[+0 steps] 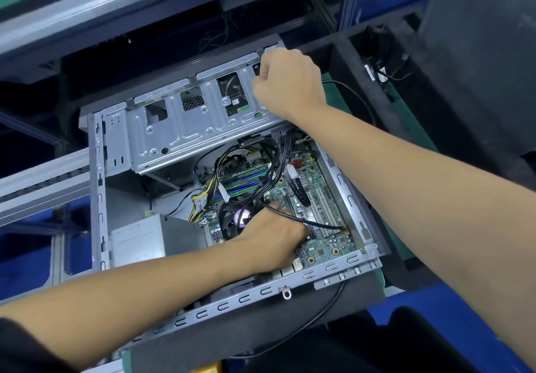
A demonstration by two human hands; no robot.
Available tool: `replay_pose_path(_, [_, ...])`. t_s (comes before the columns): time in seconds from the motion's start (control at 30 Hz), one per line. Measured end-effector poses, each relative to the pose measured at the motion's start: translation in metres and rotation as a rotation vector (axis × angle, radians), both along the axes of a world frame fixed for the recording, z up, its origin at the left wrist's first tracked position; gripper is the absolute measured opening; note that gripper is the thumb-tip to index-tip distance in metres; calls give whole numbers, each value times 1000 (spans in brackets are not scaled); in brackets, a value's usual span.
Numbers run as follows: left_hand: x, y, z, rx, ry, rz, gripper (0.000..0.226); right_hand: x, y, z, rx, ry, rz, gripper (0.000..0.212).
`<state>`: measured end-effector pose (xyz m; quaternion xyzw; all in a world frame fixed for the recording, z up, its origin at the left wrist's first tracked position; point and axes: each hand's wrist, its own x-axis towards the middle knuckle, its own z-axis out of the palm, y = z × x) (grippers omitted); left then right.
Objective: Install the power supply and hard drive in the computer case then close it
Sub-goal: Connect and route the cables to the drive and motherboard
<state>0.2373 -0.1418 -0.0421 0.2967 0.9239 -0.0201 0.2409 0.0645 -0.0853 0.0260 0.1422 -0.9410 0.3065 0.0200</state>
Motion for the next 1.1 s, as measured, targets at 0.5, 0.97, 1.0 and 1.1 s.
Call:
replay_pose_path(0.5, [0, 4, -2, -60, 62, -46, 13, 1, 0, 1, 9, 7, 0, 23])
replay_pose_path(0.97, [-2, 5, -1, -44, 26, -60, 12, 2, -1, 2, 27, 5, 4, 24])
replay_pose_path(1.0, [-3, 6, -1, -40, 23, -55, 14, 2, -1, 2, 27, 4, 1, 23])
replay_pose_path(1.1, [-3, 6, -1, -29, 13, -54, 14, 2, -1, 2, 21, 4, -2, 23])
